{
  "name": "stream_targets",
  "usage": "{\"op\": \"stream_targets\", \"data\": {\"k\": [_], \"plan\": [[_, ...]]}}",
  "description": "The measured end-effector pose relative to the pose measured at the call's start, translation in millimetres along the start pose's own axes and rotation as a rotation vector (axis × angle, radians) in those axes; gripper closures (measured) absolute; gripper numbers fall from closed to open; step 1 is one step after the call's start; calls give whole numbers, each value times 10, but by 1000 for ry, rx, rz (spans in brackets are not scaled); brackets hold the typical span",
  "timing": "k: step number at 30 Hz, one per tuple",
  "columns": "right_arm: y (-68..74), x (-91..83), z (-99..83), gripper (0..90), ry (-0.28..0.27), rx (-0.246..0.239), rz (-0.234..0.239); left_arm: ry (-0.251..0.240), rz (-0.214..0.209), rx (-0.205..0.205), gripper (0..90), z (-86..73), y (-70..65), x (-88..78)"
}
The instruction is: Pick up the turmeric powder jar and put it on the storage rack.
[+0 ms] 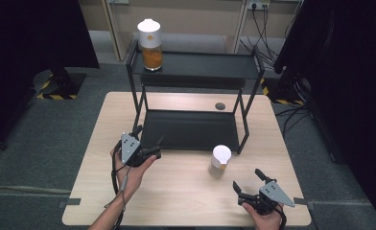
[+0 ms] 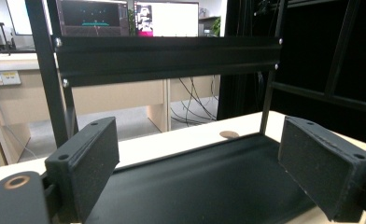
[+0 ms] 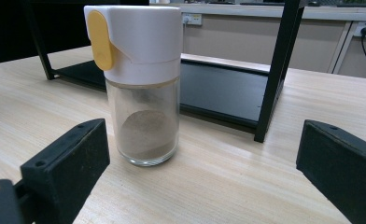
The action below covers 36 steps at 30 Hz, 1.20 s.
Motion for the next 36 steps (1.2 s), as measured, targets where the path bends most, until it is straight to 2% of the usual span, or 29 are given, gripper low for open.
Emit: {"op": "stream_targets", "data": {"k": [18,28,34,36], "plan": [[2,0,0,29,-1,-1,-1,49,7,-37,117,-448,-13,-130],[3,-1,-1,29,-2,-2,-2,92,0,-29,117,-648,-27,-200],[-1,-4,-3,29,-4,1,-1,121,-2,-45,116,-769,-30,-230],[-2,-1,-1,29,-2,1,0,113,-3,-40,116,-775,-33,-241]]}}
Point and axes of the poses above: each handheld gripper's, and its own axes: x roughly forward along the jaws, z roughly out of its top, y roughly to its left, the point moved 10 cm from there along x, roughly forward along the jaws, and after that the axes turned 2 degrees about x, right-handed, at the moved point
